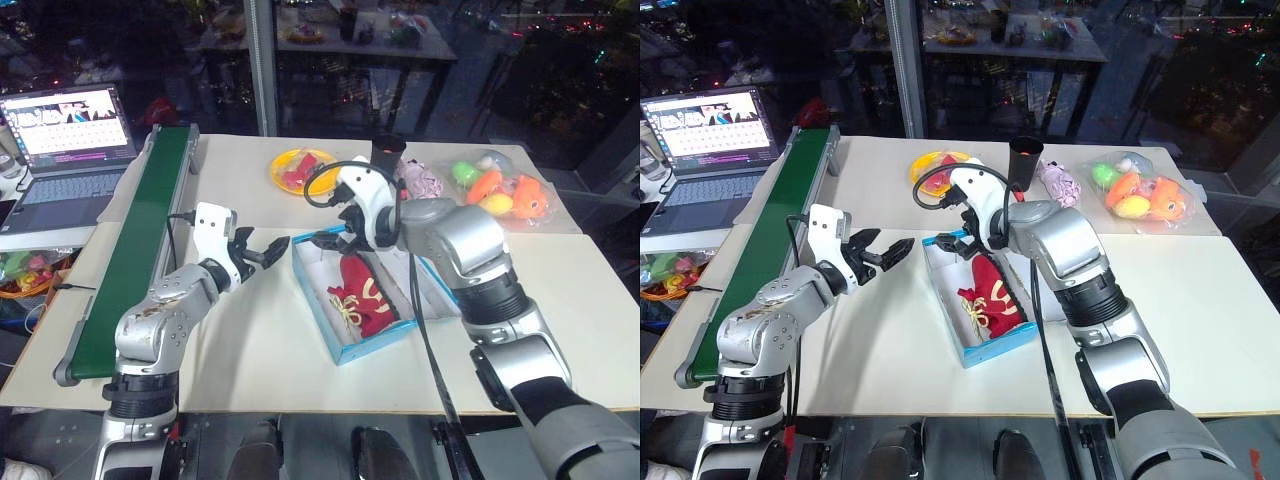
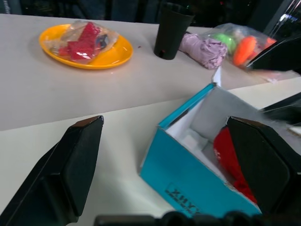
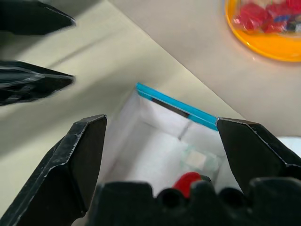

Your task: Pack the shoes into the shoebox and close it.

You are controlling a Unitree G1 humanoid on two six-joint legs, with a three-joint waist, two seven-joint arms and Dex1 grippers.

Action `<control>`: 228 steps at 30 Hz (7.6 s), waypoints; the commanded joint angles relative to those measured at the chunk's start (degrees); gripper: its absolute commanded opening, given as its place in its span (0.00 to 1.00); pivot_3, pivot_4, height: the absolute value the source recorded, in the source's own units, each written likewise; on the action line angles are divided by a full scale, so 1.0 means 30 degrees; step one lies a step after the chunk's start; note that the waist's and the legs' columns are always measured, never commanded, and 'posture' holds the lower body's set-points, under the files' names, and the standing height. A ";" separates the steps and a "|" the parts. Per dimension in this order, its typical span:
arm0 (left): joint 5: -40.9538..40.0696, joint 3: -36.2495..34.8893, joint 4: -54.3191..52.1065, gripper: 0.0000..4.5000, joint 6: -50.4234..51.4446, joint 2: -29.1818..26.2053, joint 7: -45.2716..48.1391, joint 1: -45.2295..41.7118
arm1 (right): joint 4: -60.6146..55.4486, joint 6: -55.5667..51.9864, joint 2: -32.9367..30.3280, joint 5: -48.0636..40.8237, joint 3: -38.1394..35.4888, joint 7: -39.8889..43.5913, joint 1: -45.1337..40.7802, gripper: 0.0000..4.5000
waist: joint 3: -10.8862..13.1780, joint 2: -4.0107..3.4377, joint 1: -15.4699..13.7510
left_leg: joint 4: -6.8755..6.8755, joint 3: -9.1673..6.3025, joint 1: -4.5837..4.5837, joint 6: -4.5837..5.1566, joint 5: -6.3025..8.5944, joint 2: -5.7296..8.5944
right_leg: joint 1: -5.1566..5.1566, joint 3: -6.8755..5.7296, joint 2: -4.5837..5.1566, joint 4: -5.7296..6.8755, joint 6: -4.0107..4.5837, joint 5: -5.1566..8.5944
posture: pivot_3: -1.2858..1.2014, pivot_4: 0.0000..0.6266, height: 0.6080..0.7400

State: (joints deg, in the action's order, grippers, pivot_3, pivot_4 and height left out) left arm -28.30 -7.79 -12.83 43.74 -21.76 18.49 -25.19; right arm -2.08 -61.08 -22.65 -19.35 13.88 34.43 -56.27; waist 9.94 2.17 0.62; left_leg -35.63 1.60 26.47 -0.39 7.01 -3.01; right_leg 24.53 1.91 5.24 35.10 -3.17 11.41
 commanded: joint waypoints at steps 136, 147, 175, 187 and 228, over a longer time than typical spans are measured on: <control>-0.3589 -0.0605 0.5101 0.06 0.0928 0.5617 0.0530 -1.0149 | 0.0224 0.3057 0.5838 -0.9713 -1.3073 -1.0071 0.0822 0.62 | 0.0057 0.0153 0.0176 | 0.0088 -0.0003 0.0097 -0.0022 -0.0122 0.0003 | 0.0206 0.0006 -0.0009 0.0244 -0.0004 0.0003 | 0.52 0.24 0.97; -0.3768 -0.1119 0.4906 0.40 0.1027 0.5460 0.0109 -0.9787 | 0.1281 0.4498 0.5497 -0.9680 -1.2827 -1.0218 0.0285 0.12 | 0.0059 0.0151 0.0142 | 0.0088 -0.0005 0.0097 -0.0022 -0.0121 0.0003 | 0.0206 0.0006 -0.0009 0.0239 -0.0003 0.0003 | 0.52 0.24 0.97; -0.0650 0.0590 0.3315 0.99 0.0695 -0.3075 0.4804 -0.4854 | -0.3508 -0.7627 0.1189 -1.2733 -0.9103 -0.8269 0.5357 0.11 | 0.0062 0.0144 0.0187 | 0.0086 -0.0005 0.0102 -0.0022 -0.0121 -0.0005 | 0.0212 0.0005 -0.0003 0.0241 0.0009 0.0006 | 0.52 0.24 0.97; -0.1669 0.2355 -0.0516 0.99 0.0887 -0.8681 1.2422 -0.2501 | -0.2332 -0.6226 0.0018 -1.0760 -0.7100 -0.6037 0.6473 0.11 | 0.0062 0.0142 0.0110 | 0.0100 -0.0002 0.0100 -0.0024 -0.0119 -0.0007 | 0.0216 0.0003 0.0003 0.0217 0.0051 0.0037 | 0.52 0.24 0.97; -0.2583 0.2443 -0.3099 0.99 0.1097 -0.9348 1.3178 -0.0324 | 0.7506 0.6225 -0.1626 0.9279 0.9207 0.4411 0.4419 0.11 | -0.1102 0.0329 -0.0305 | 0.0261 0.0228 -0.0477 -0.0236 0.0055 -0.0052 | -0.0195 -0.0014 0.0166 -0.0063 0.0116 0.0321 | 0.52 0.24 0.97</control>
State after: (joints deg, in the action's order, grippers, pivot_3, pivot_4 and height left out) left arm -36.25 -1.01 -22.43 48.70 -49.76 56.99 -24.19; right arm 14.35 -39.11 -27.70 4.70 40.90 52.40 -47.67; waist 6.63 3.16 -0.29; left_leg -34.83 2.39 25.07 -1.10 7.17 -3.26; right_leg 24.00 1.87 5.74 34.86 -2.82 12.37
